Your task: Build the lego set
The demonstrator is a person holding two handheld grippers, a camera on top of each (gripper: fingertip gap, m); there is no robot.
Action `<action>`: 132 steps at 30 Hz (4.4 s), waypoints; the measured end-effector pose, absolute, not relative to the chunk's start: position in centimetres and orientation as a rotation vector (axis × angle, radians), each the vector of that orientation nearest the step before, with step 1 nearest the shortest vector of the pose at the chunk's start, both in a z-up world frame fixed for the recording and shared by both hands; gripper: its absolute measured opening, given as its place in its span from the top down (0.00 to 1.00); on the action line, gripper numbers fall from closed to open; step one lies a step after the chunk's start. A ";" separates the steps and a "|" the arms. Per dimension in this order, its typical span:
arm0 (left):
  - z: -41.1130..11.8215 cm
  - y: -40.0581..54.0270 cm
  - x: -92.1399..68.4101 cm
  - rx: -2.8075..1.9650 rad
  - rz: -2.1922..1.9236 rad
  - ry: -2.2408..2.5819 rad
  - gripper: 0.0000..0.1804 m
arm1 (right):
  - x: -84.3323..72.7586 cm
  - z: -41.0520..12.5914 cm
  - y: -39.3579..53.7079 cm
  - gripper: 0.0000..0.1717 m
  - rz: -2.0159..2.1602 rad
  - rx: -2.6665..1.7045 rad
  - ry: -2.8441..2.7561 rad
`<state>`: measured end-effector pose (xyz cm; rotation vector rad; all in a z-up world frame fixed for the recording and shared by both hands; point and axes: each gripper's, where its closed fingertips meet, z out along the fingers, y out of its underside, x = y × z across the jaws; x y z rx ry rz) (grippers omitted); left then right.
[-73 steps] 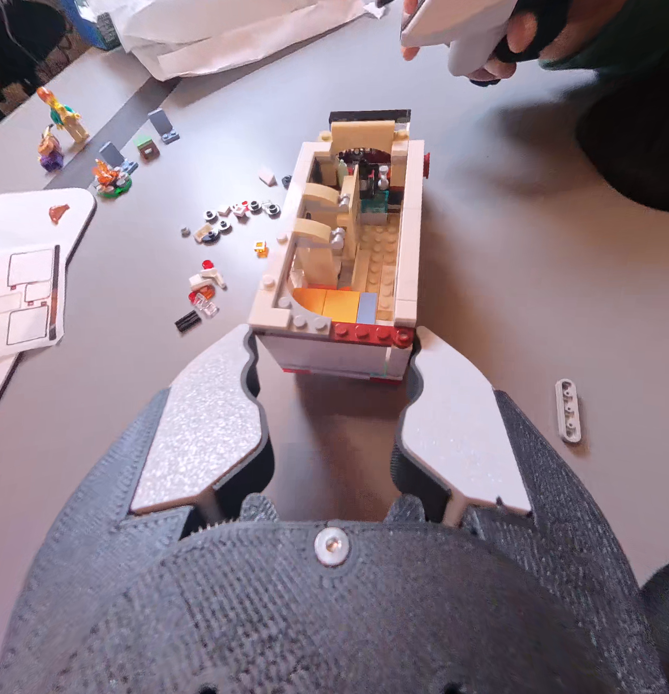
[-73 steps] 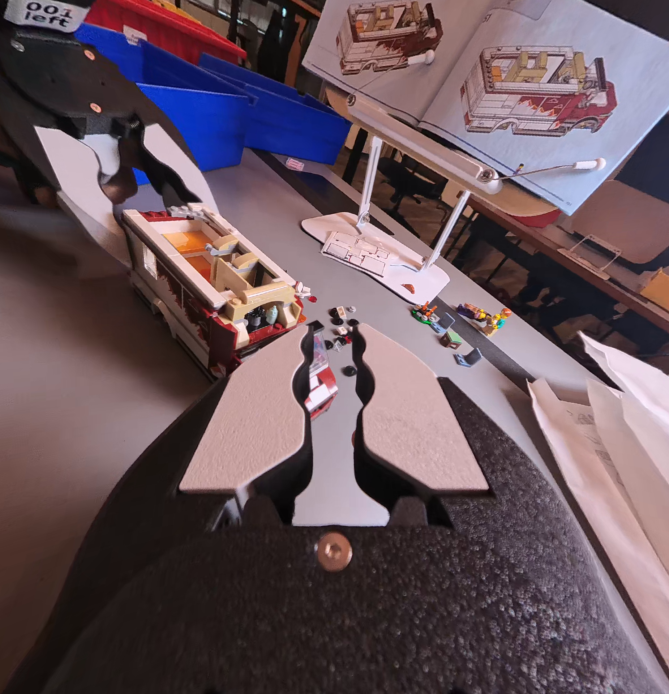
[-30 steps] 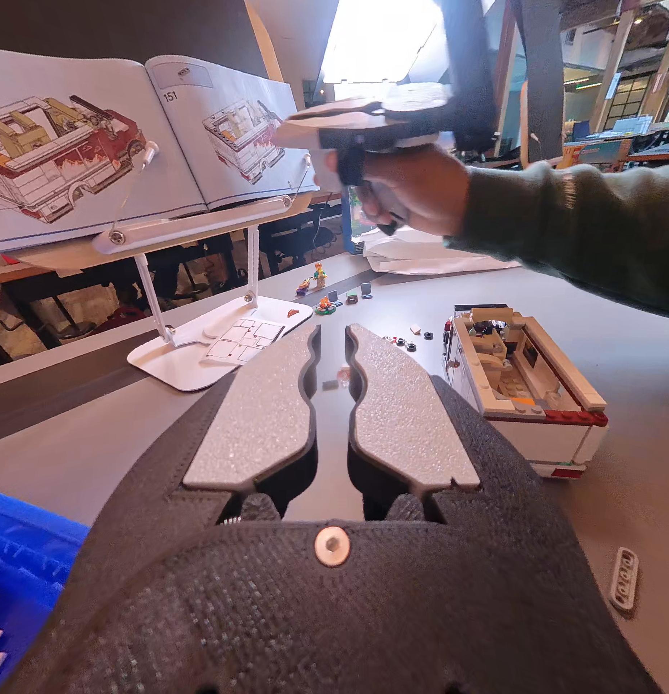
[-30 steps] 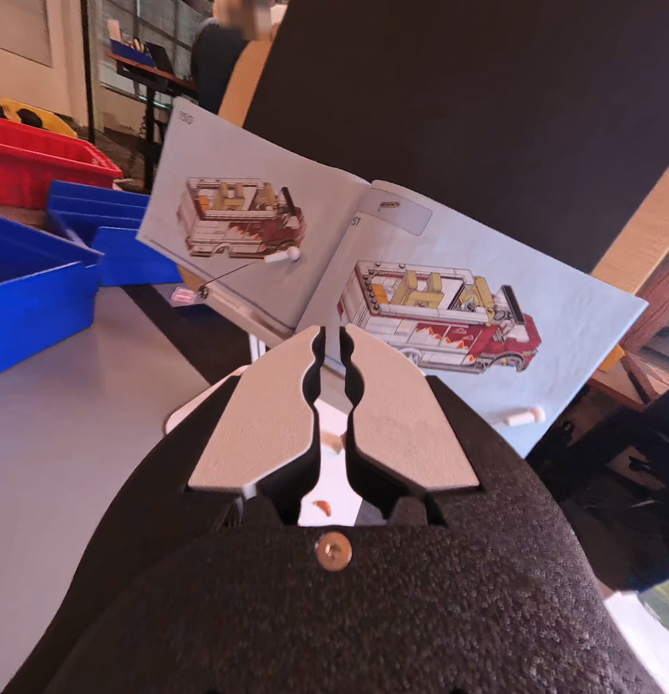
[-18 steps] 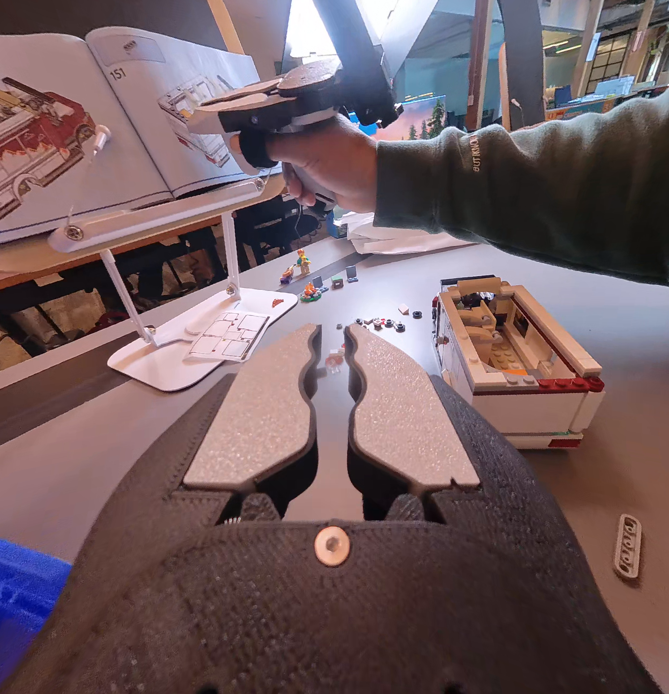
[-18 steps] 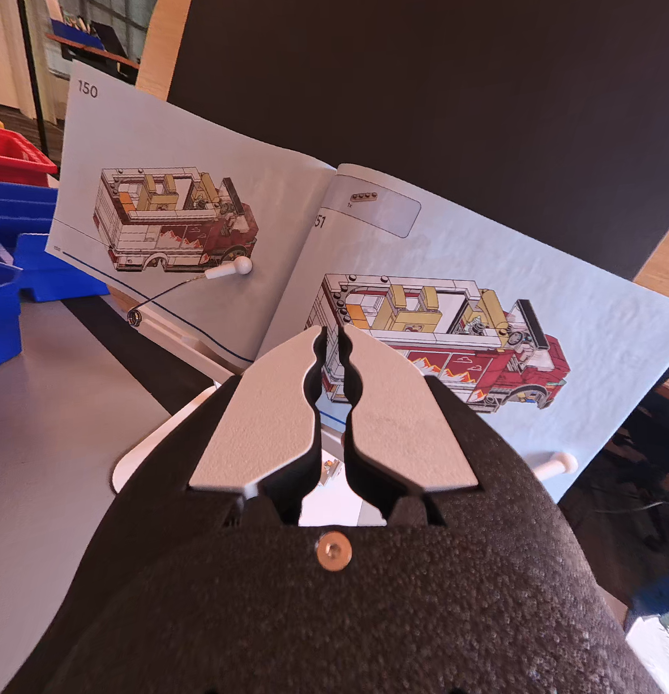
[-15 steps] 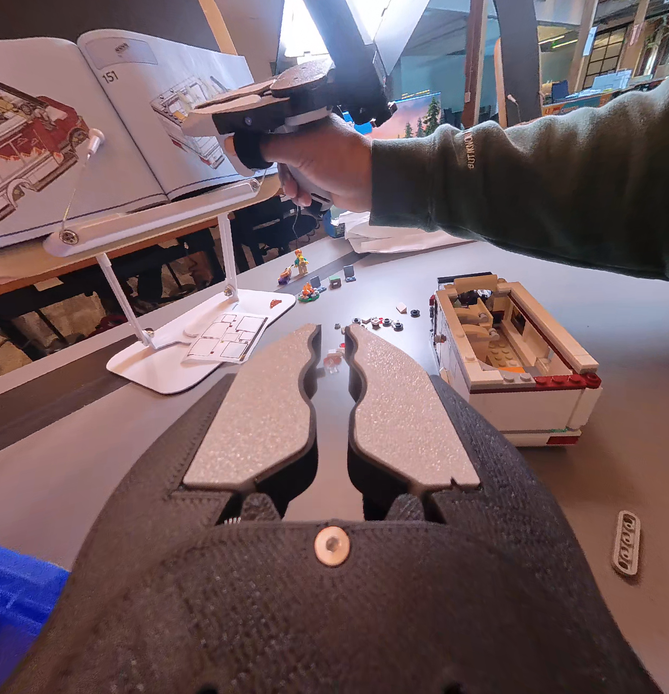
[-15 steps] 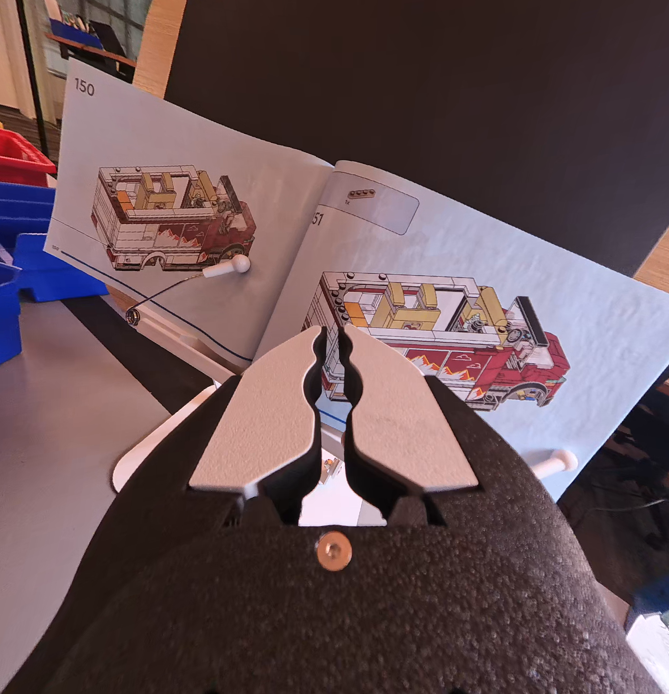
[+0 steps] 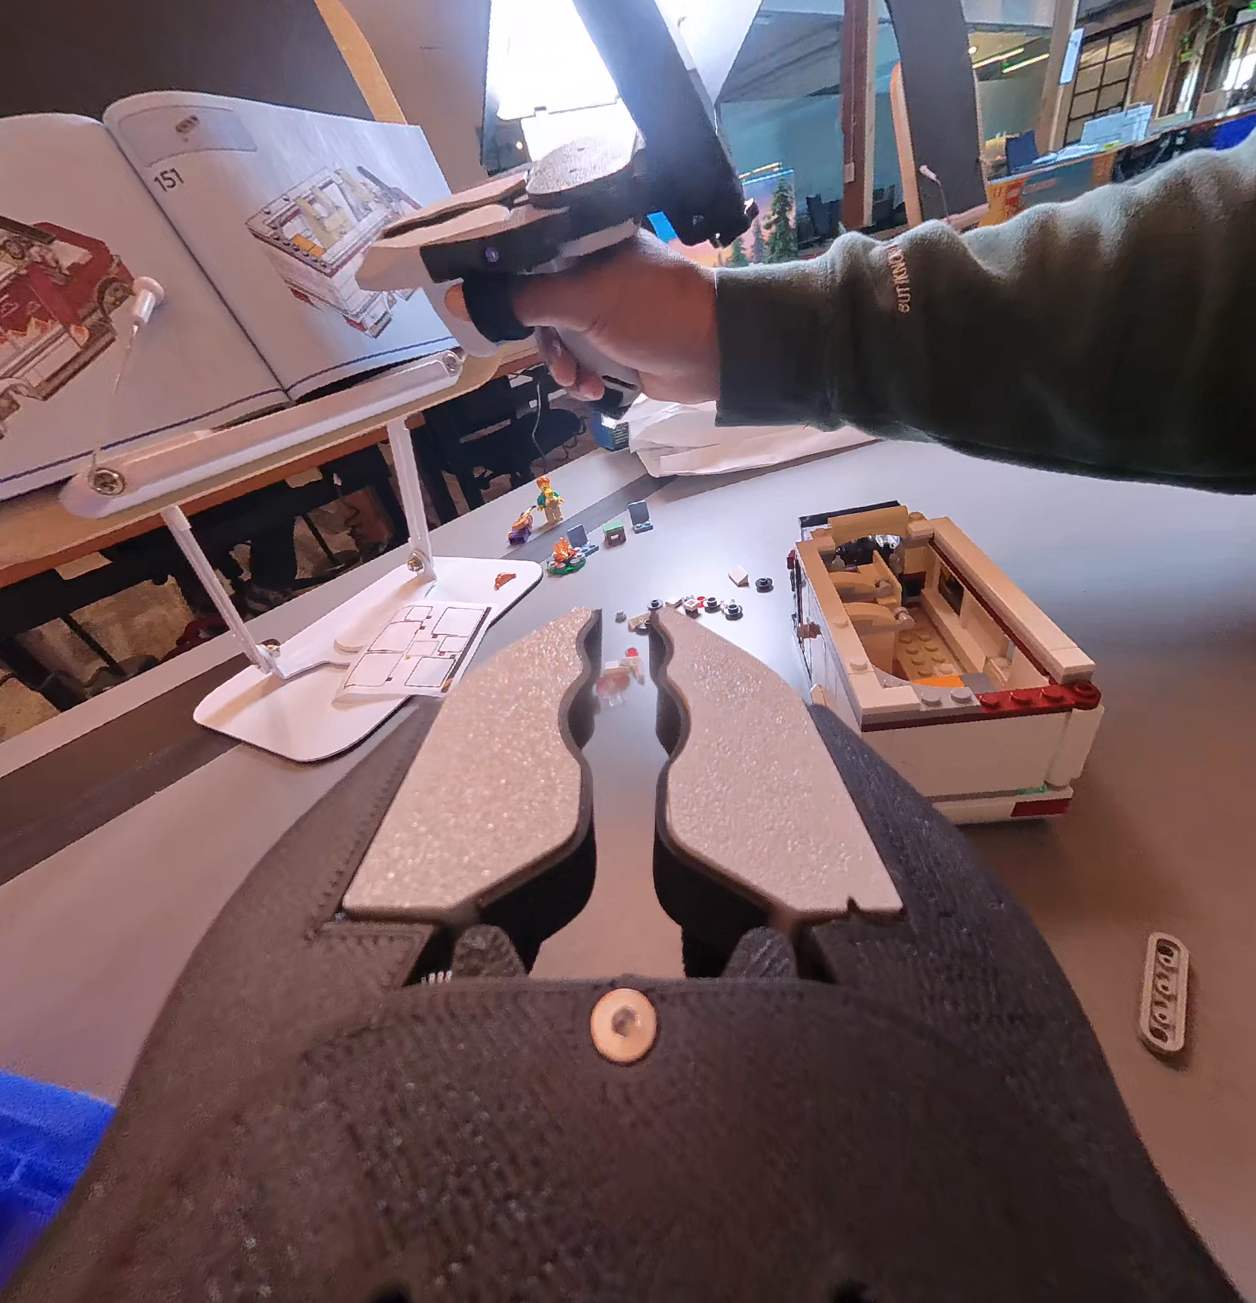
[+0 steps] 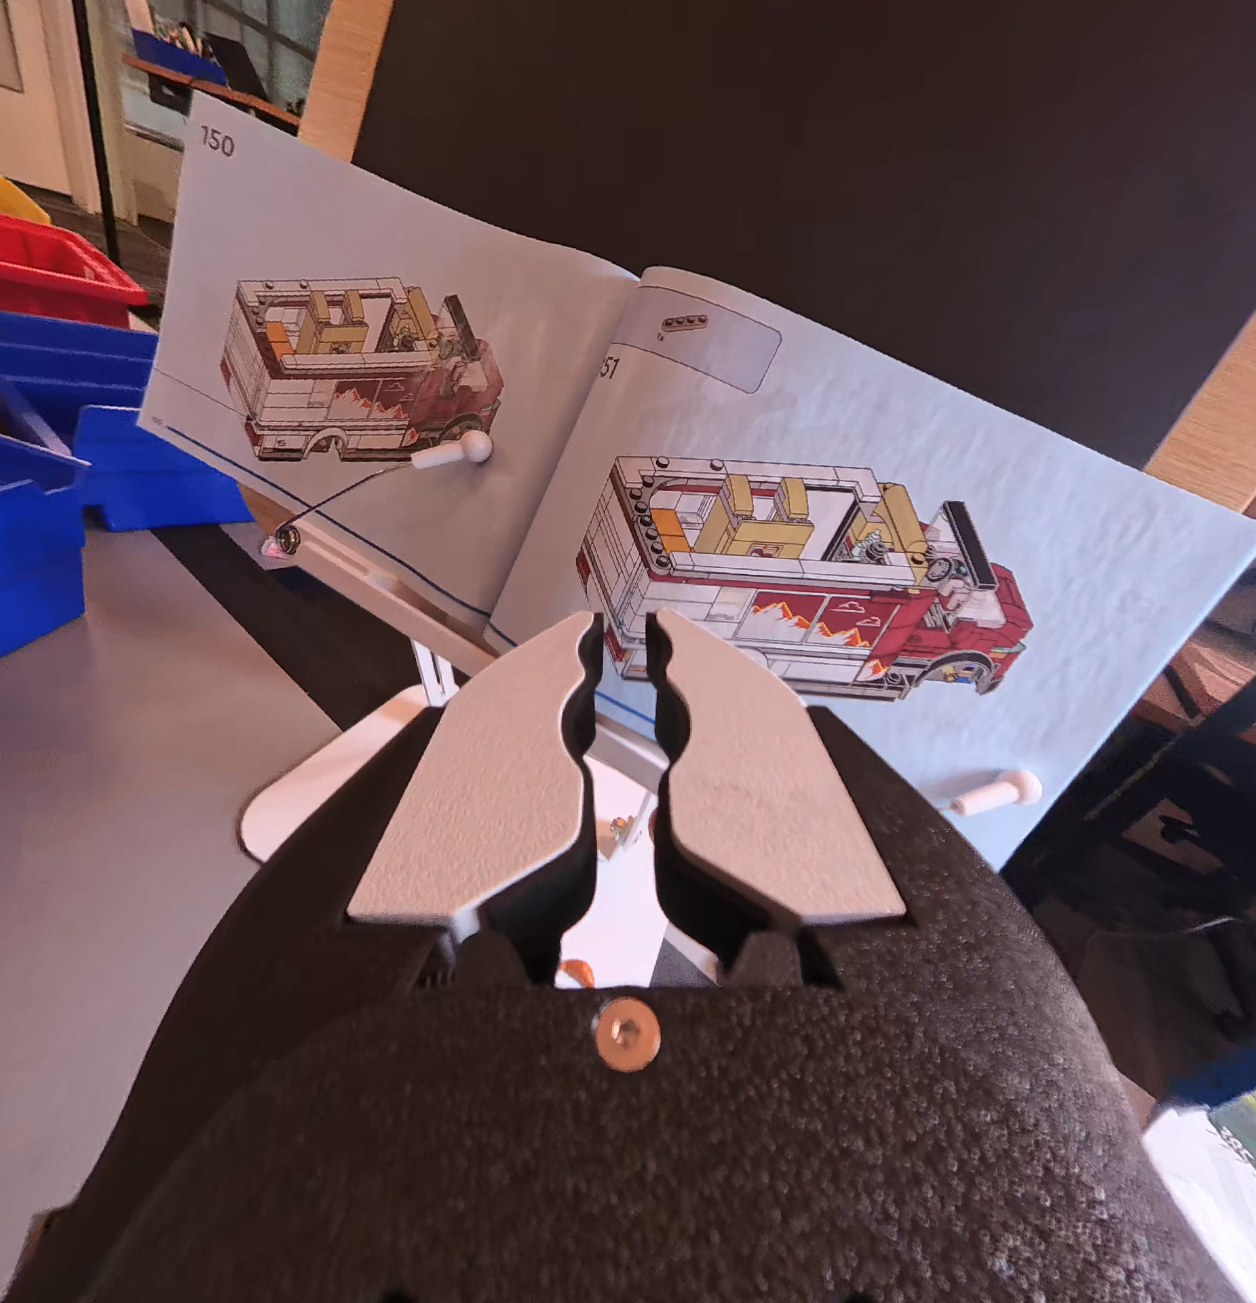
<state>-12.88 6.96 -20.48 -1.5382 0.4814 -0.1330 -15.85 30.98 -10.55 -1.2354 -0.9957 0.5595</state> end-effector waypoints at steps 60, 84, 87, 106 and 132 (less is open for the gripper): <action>-21.7 -1.7 -0.6 -1.472 -0.408 1.200 0.91 | 0.0 -22.3 -2.4 0.98 2.024 -1.899 -1.167; -23.1 -3.0 -0.6 -1.621 -0.809 1.170 0.96 | -0.8 -23.1 -2.9 0.92 1.012 -1.306 -1.822; -23.1 -3.1 -0.6 -1.623 -0.822 1.167 0.96 | -1.1 -23.4 -2.8 0.96 0.970 -1.300 -1.834; -28.1 4.2 -5.7 -1.927 -0.497 0.936 0.76 | -0.4 -23.6 1.5 0.96 1.046 -1.611 -1.546; -24.0 1.0 0.6 -1.640 -0.431 1.413 0.86 | 2.3 -25.2 1.4 0.96 0.727 -1.791 -1.745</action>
